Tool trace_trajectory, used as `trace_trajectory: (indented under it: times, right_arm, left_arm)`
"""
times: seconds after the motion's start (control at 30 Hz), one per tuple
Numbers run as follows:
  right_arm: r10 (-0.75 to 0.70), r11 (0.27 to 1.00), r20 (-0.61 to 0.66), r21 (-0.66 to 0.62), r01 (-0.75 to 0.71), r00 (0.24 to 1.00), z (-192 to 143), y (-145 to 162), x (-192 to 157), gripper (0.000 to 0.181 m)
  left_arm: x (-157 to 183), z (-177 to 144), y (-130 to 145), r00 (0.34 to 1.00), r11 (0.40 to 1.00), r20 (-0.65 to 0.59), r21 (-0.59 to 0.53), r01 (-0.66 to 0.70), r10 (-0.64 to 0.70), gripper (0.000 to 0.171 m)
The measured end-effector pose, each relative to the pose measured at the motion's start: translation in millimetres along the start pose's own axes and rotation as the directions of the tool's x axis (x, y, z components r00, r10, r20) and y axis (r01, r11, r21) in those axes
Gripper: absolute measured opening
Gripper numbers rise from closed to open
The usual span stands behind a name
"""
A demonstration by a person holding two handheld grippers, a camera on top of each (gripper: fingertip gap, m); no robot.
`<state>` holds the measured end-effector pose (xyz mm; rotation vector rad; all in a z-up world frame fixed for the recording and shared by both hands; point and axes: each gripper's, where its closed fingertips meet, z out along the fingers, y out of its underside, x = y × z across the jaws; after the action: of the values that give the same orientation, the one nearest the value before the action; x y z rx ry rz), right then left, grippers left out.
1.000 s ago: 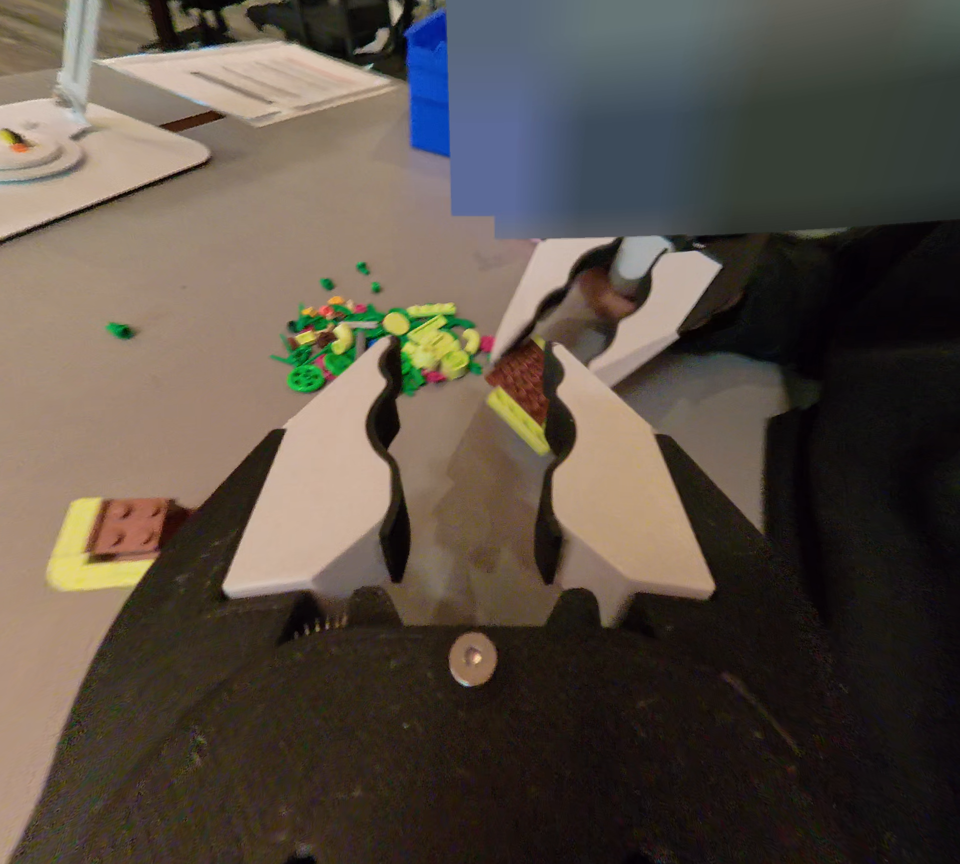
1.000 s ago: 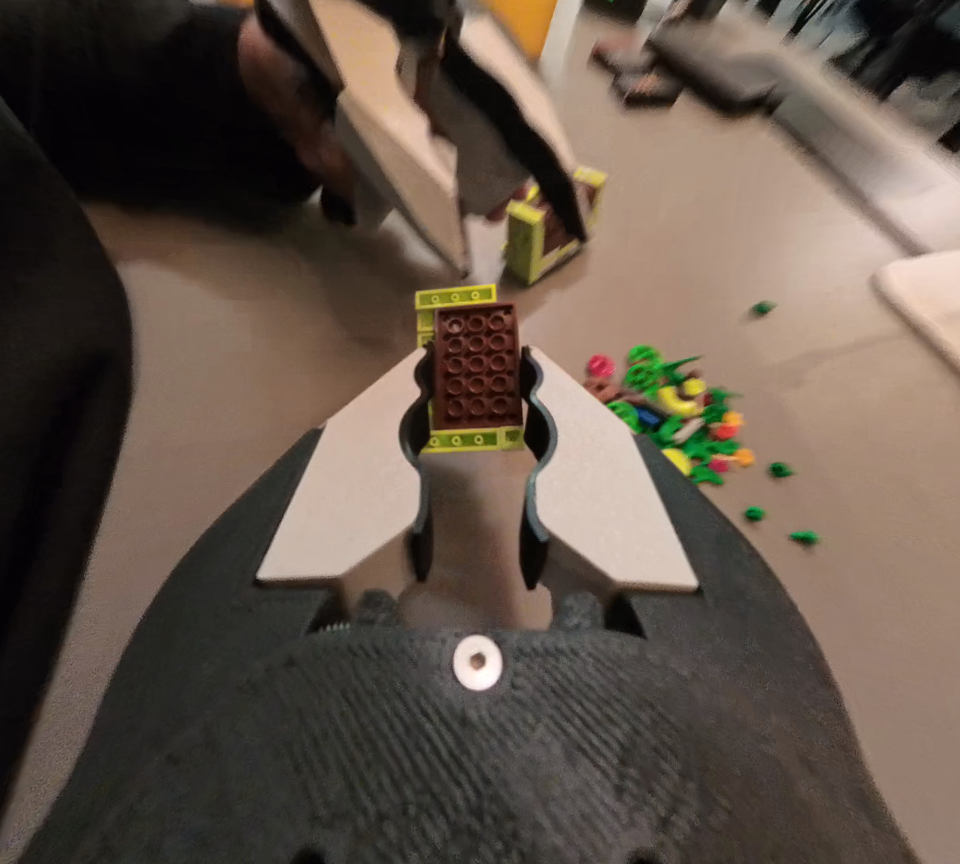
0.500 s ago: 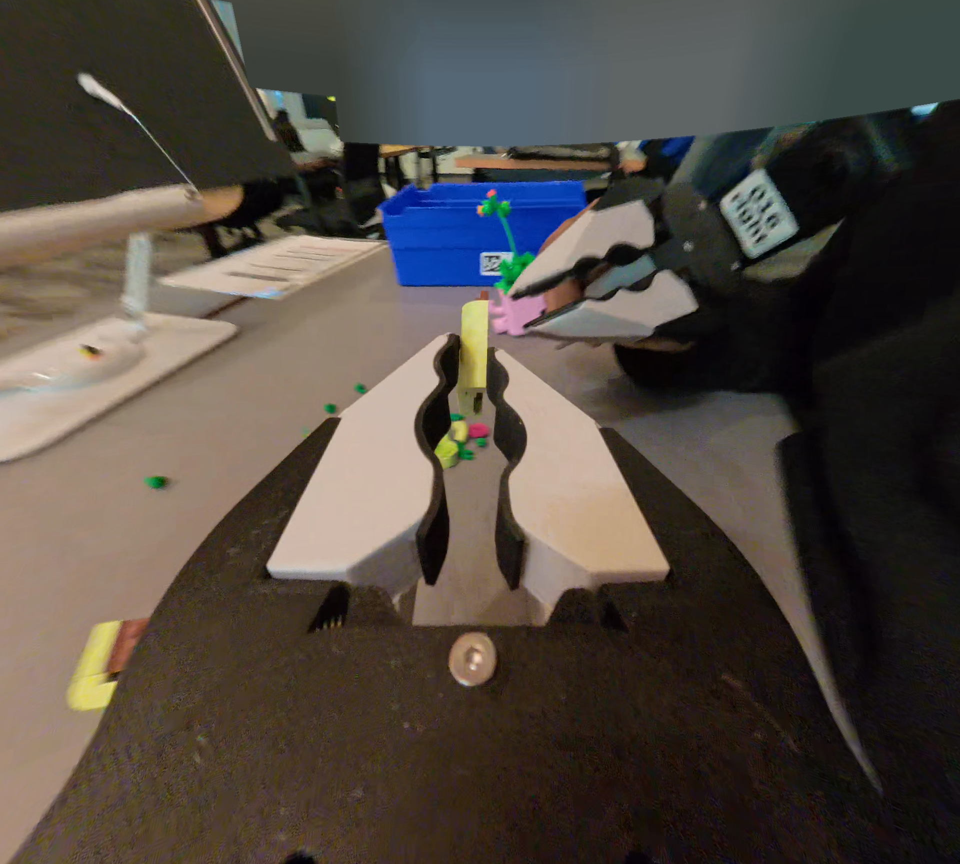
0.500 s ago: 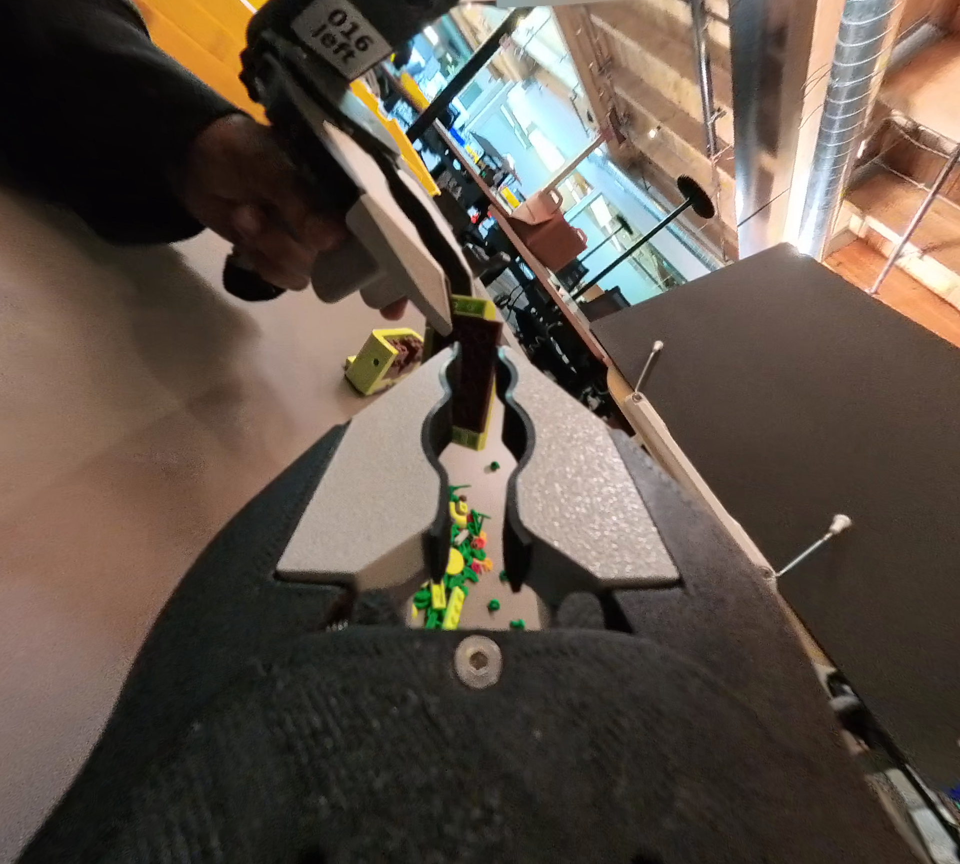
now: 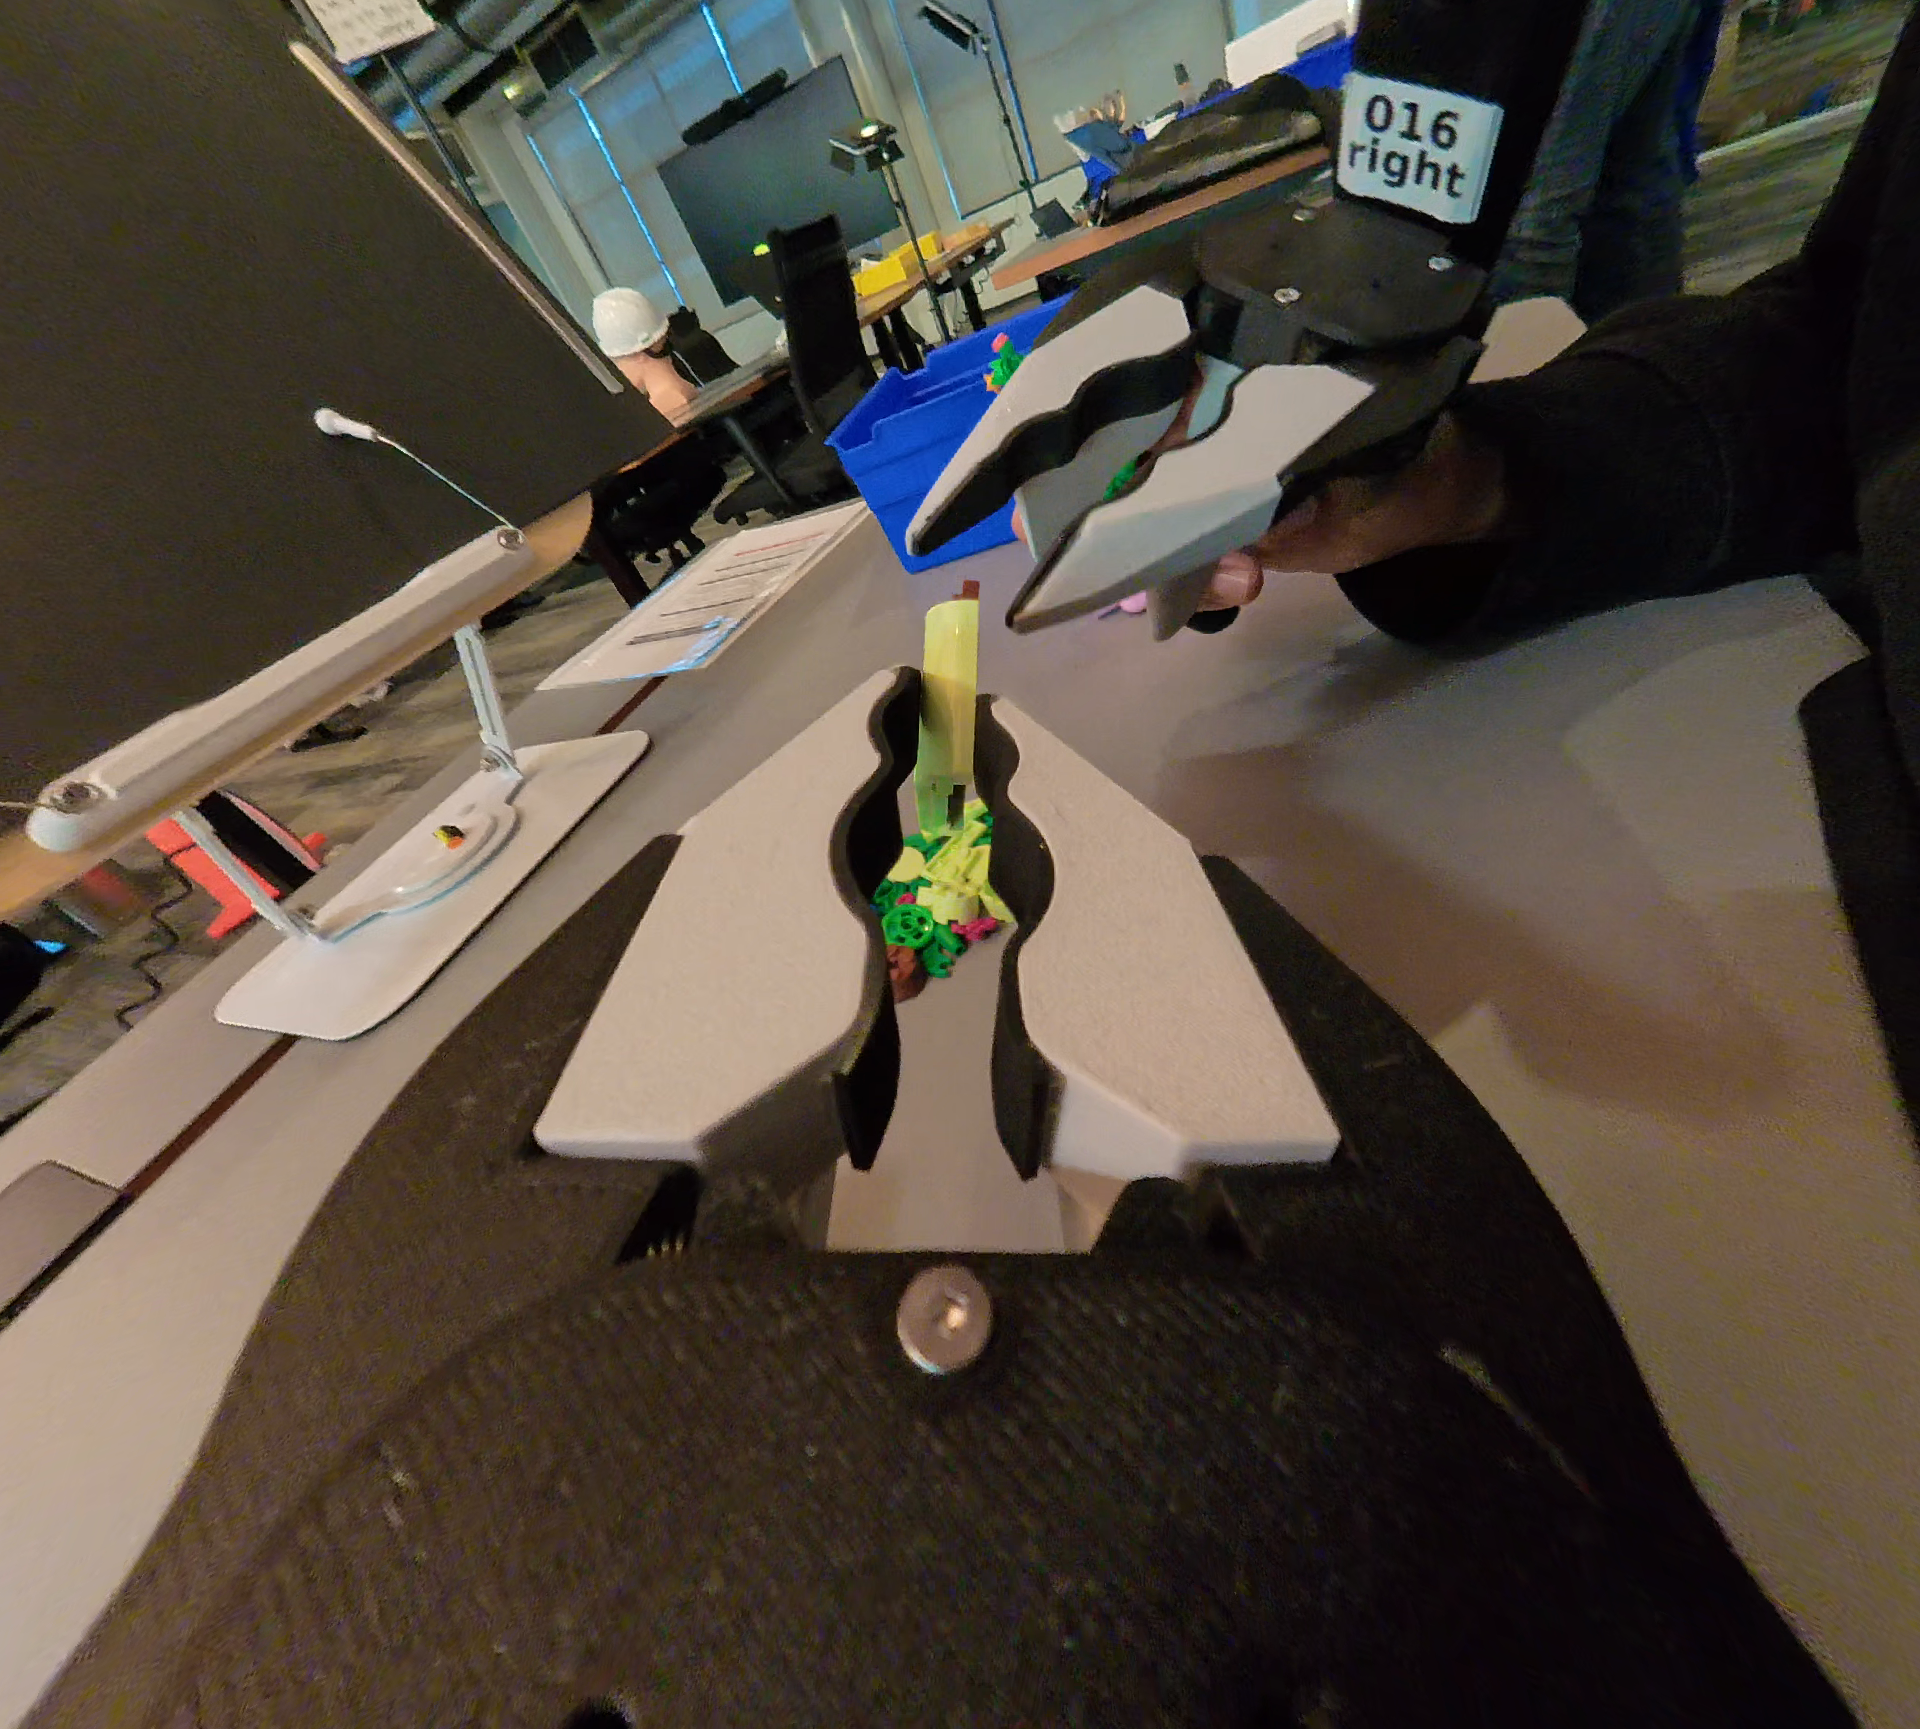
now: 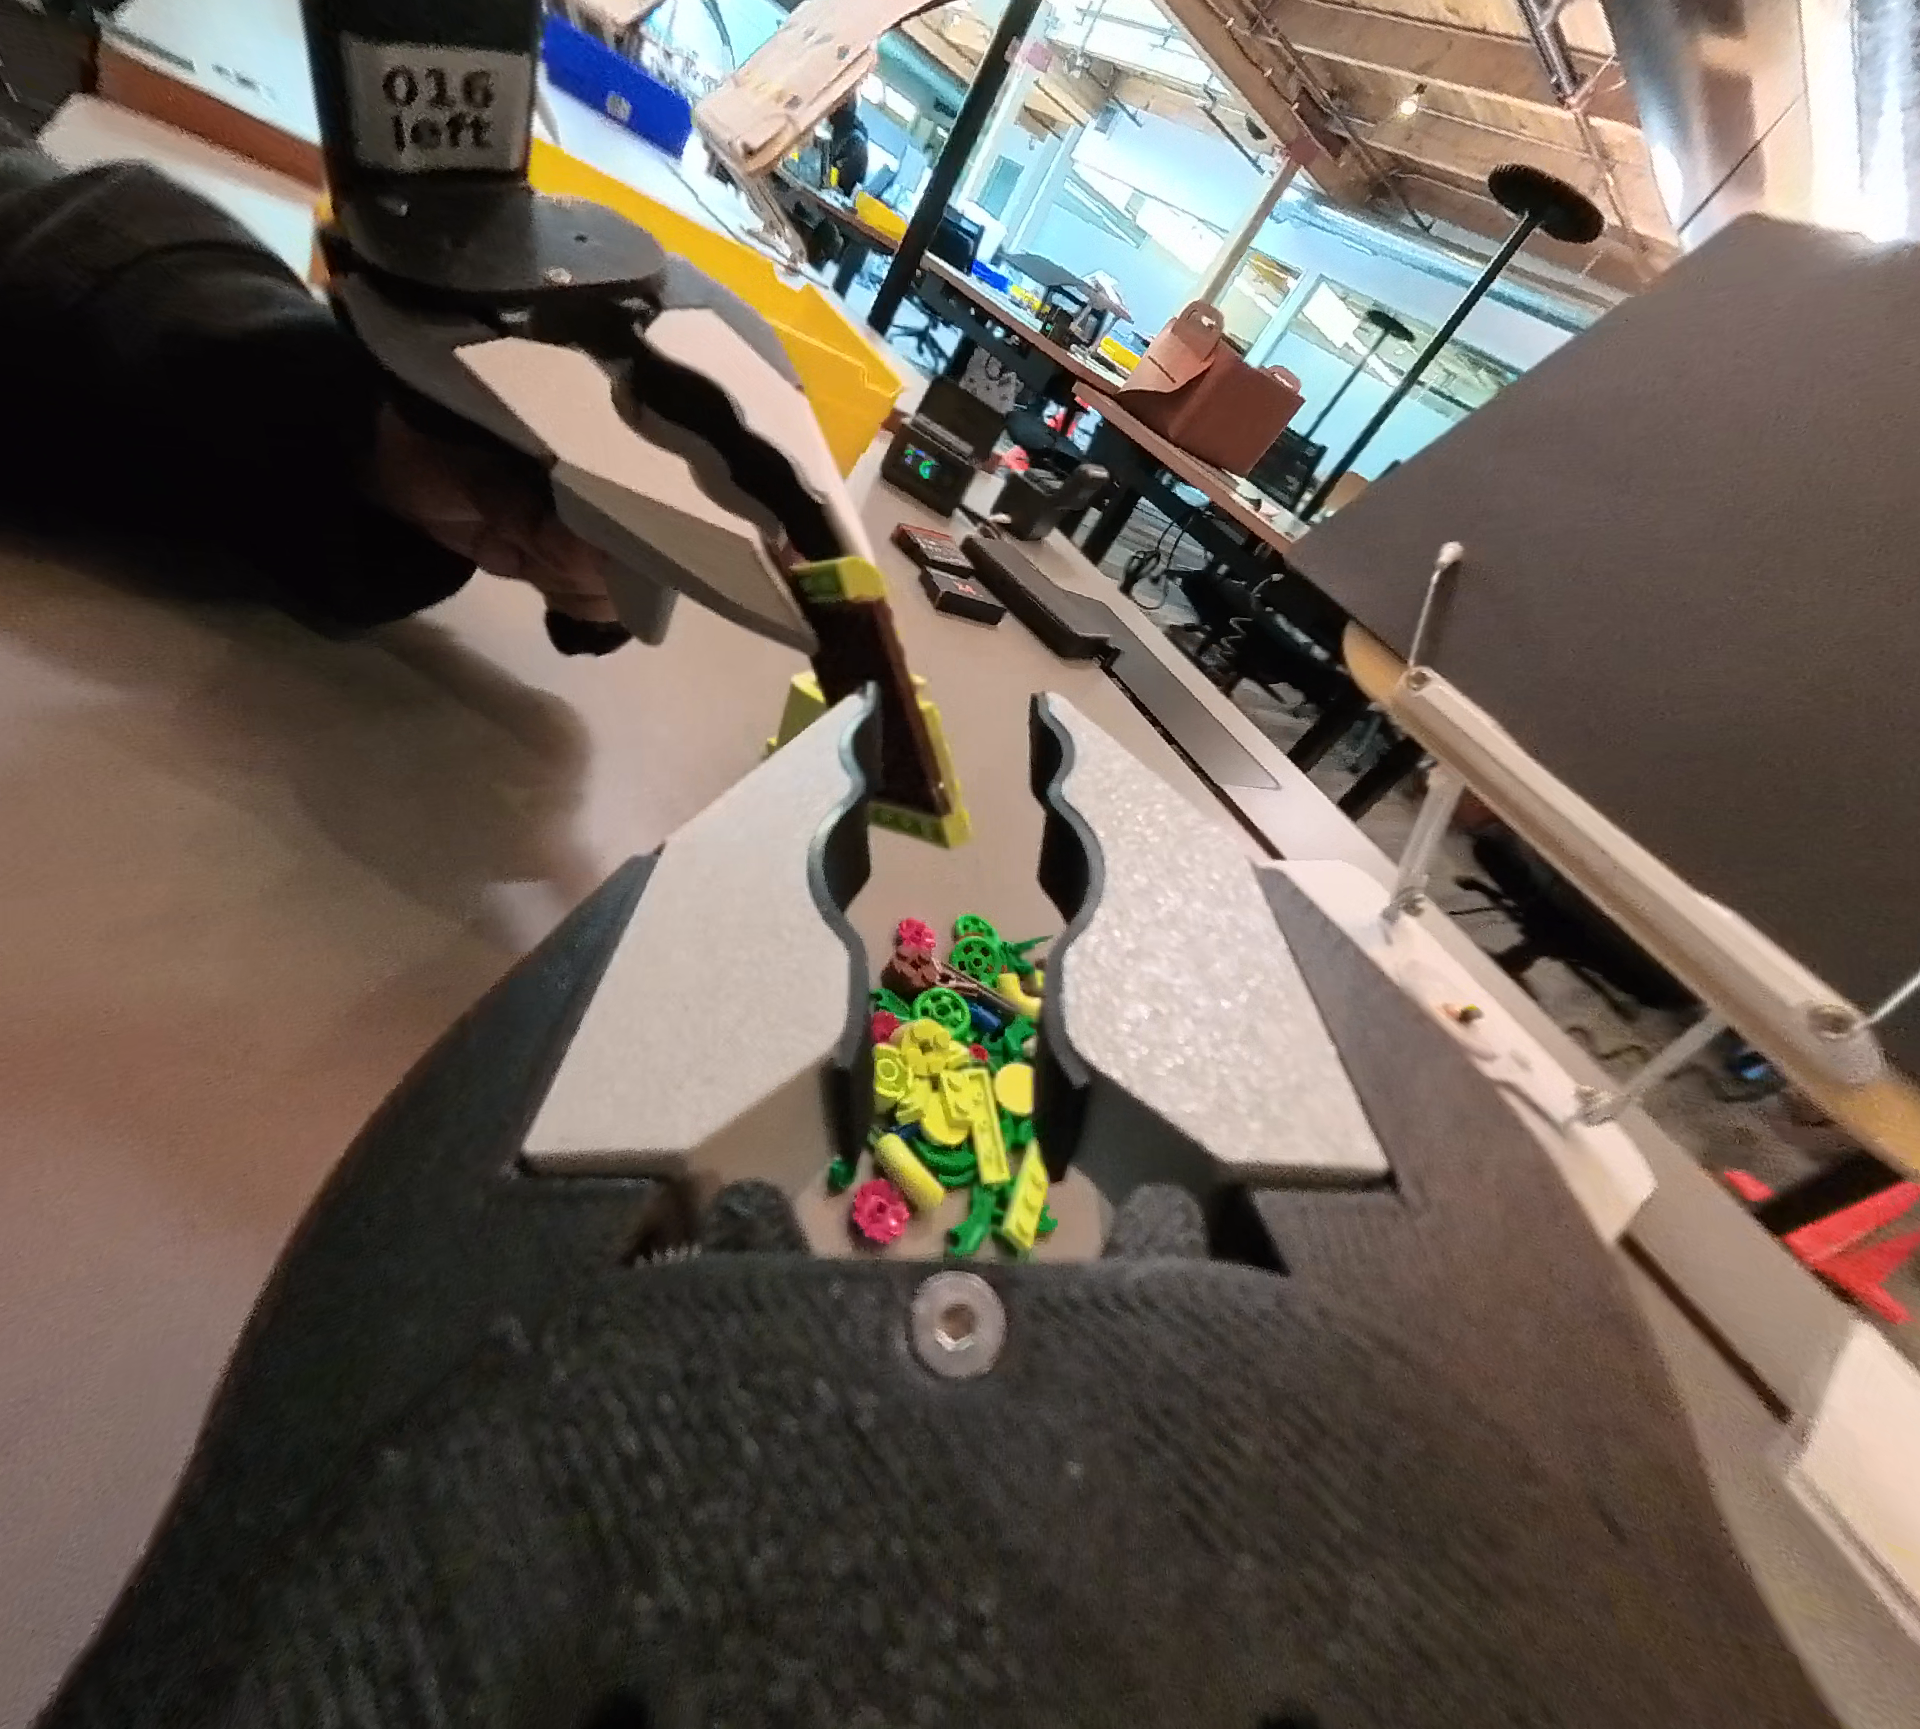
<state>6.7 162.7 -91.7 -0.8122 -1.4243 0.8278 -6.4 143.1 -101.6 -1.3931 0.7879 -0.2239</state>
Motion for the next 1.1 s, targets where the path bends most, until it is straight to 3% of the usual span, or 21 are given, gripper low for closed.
trace_trajectory:
  times: [0.23,0.3,0.47,0.63,0.9,1.1]
  right_arm:
    - [0.167,0.985,0.111,0.031,-0.172,0.980,-2,-4,-5,0.027]
    - [0.208,0.976,0.137,0.033,-0.214,0.968,-3,-4,-6,0.028]
    - [0.129,0.990,0.175,0.039,-0.138,0.976,-3,-6,-18,0.022]
    - [0.236,0.966,0.206,0.055,-0.252,0.950,-6,-9,-13,0.025]
    - [-0.078,0.997,0.195,0.004,0.078,0.978,0,5,-37,0.017]
    - [0.013,0.999,0.189,0.031,-0.019,0.982,-4,-1,-26,0.016]
  left_arm:
    - [3,-2,-5,0.987,0.988,0.038,0.007,-0.155,0.154,0.005]
    - [7,-1,-3,0.990,0.990,0.009,-0.001,-0.141,0.141,0.005]
    - [6,-1,-2,0.982,0.982,0.022,-0.015,-0.190,0.190,0.005]
    - [8,1,6,0.960,0.958,0.028,-0.070,-0.277,0.279,0.005]
    - [16,1,9,0.970,0.968,-0.033,-0.068,-0.241,0.239,0.004]
    - [20,2,11,0.973,0.971,-0.060,-0.077,-0.228,0.224,0.005]
